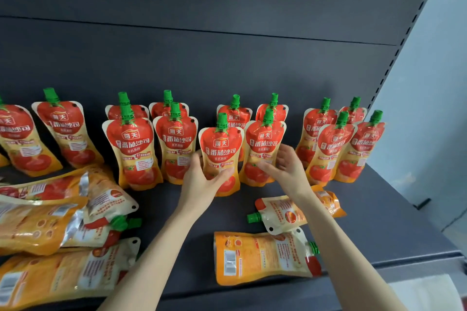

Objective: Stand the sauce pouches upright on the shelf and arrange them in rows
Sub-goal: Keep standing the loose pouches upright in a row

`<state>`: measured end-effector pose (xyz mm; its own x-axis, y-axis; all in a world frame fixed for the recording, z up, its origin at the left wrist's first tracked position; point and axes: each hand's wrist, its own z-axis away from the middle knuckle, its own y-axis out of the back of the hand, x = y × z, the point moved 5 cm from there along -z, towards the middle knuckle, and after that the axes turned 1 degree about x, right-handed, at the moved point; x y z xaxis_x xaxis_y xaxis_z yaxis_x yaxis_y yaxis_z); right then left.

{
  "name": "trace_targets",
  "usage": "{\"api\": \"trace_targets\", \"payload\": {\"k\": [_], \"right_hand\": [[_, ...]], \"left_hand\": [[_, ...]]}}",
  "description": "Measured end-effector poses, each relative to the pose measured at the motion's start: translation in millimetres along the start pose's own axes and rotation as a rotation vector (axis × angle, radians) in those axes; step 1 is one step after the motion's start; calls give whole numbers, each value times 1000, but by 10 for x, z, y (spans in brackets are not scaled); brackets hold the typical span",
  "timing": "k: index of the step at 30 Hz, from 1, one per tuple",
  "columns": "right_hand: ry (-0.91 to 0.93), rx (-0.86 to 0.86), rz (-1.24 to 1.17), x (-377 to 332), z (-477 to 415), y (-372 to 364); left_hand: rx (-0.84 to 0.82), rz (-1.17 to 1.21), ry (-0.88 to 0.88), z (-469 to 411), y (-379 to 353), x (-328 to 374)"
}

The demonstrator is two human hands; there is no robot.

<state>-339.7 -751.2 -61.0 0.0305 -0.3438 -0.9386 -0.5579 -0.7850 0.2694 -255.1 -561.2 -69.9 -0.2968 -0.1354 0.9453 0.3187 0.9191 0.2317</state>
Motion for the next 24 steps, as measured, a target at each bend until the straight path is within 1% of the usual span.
{"api": "trace_targets", "payload": {"k": [3, 5, 6, 7, 10, 12, 13, 15, 18, 21, 24], "right_hand": [[3, 95, 11, -14, 246, 155], [31, 116, 66, -17, 418, 266], [52, 105, 120, -11, 491, 314], [62, 81, 194, 7, 559, 361], [70, -28, 503, 133, 682, 499], [146, -106, 728, 190, 730, 572], [182, -147, 800, 221, 759, 601], [248, -201, 890, 266, 831, 686], [303, -233, 1002, 257, 892, 867], [239, -272, 1016, 273, 921, 1028], [221, -290, 926, 288, 967, 1131]], "left_hand": [[78, 0, -7, 225, 108, 24], [175, -93, -47, 454, 167, 94], [190, -136, -76, 576, 162, 135], [155, -181, -105, 694, 121, 179], [-133, -378, -165, 1006, -138, 288], [-281, -603, -217, 1148, -332, 289], [-320, -734, -246, 1199, -410, 278], [-310, -905, -268, 1271, -497, 239], [-189, -963, -326, 1359, -546, 245], [-206, -1060, -223, 1438, -624, 282], [-219, -1123, -147, 1490, -694, 331]]}}
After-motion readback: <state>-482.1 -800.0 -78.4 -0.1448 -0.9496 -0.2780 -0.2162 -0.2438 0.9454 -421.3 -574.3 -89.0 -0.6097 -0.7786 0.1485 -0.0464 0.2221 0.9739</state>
